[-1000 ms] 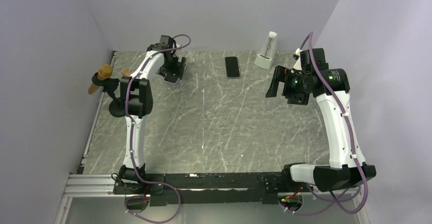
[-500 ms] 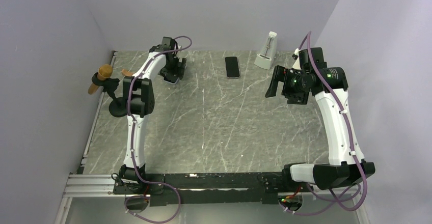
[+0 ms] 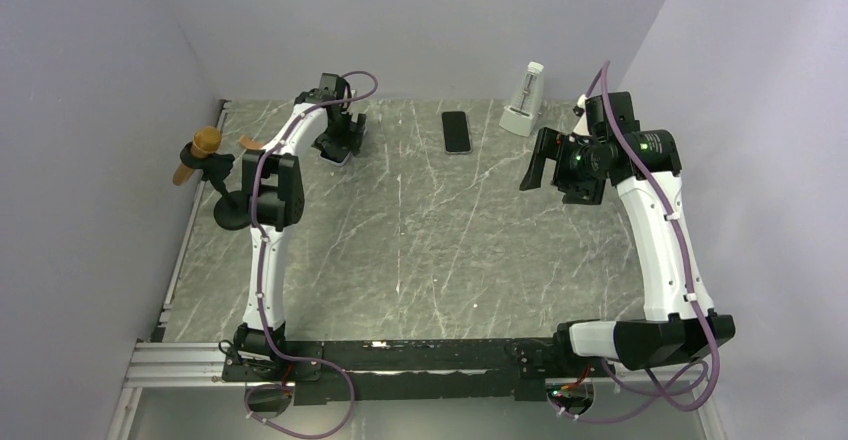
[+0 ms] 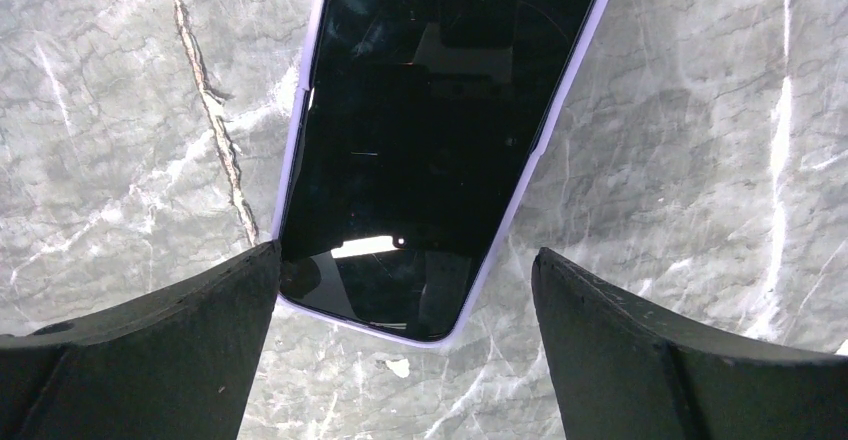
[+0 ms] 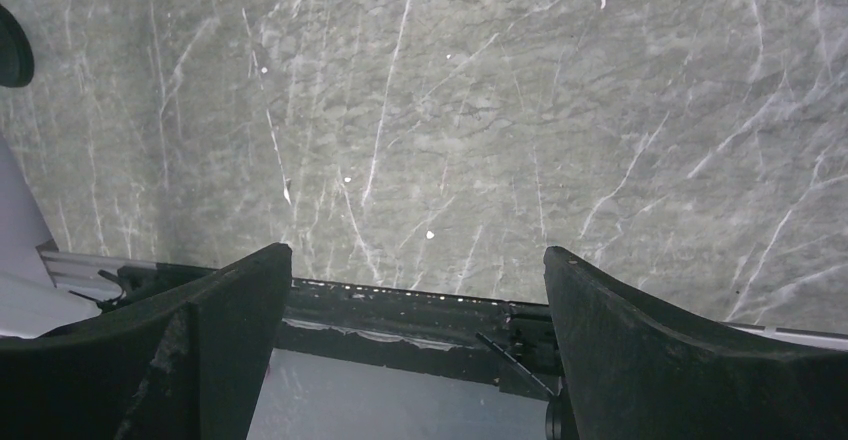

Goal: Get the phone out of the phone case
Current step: Pick up the phone at the center of the board.

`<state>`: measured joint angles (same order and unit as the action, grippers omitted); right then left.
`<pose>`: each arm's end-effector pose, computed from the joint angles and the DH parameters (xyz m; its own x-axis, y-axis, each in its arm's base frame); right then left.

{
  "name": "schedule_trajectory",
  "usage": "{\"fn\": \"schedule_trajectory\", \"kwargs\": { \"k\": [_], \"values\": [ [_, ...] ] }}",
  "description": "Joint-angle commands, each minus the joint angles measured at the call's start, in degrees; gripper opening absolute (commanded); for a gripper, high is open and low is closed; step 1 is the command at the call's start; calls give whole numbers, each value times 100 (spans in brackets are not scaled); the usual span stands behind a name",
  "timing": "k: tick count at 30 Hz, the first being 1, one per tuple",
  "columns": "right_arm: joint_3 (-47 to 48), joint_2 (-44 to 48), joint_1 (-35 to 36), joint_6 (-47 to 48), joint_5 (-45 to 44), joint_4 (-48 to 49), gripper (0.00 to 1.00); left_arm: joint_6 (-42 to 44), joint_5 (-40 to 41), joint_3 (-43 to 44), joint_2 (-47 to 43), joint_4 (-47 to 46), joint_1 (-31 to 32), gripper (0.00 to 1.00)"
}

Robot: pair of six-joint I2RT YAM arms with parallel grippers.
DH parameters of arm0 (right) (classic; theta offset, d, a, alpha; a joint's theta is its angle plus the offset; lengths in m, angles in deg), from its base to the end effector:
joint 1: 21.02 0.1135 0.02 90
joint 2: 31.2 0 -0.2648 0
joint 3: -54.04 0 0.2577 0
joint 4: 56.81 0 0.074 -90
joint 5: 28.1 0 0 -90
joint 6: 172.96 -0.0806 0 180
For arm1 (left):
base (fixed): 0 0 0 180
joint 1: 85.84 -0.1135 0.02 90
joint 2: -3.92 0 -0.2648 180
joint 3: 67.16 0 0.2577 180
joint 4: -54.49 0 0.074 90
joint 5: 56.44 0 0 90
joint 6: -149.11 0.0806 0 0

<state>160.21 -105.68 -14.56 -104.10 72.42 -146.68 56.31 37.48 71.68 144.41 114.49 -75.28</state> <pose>0.2460 0.0427 0.3738 -0.8619 0.2593 -0.4358 0.1121 0.9356 0.3349 0.5468 -0.0963 0.1387 -0.8715 0.1129 -0.4772 0.1085 0.9934 0.0369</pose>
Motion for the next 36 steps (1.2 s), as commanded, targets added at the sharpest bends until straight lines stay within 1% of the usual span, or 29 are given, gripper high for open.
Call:
{"fn": "schedule_trajectory", "kwargs": {
  "k": [1, 6, 8, 11, 13, 15, 18, 21, 30, 33, 36],
  "values": [
    [77, -54, -13, -65, -61, 240, 100, -96, 213, 45, -127, -43, 14, 99],
    [50, -112, -13, -99, -9, 282, 100, 204, 840, -318, -479, -329, 85, 99],
    [30, -138, -13, -107, -7, 312, 100, 519, 937, -456, -529, -463, 81, 99],
    [2, -177, -12, -118, 23, 353, 100, 755, 962, -175, -349, -270, 84, 99],
    [-4, -192, -20, -125, 28, 364, 100, 876, 843, -20, -219, -121, 78, 99],
    [-5, -215, -14, -139, 35, 375, 100, 930, 509, 4, -153, -58, 37, 99],
    [18, -230, -14, -149, 42, 366, 100, 823, -135, 85, -42, 124, -70, 99],
    [28, -244, -26, -153, 12, 347, 100, 688, -485, 288, 129, 315, -146, 99],
    [-36, -248, -23, -255, 50, 391, 100, 501, -833, 367, 316, 553, -173, 99],
    [-116, -212, -23, -328, 48, 429, 100, 456, -743, 349, 287, 574, -133, 99],
    [-210, -205, -23, -417, 82, 480, 100, 471, -632, 296, 188, 585, -66, 84]
  ]
}}
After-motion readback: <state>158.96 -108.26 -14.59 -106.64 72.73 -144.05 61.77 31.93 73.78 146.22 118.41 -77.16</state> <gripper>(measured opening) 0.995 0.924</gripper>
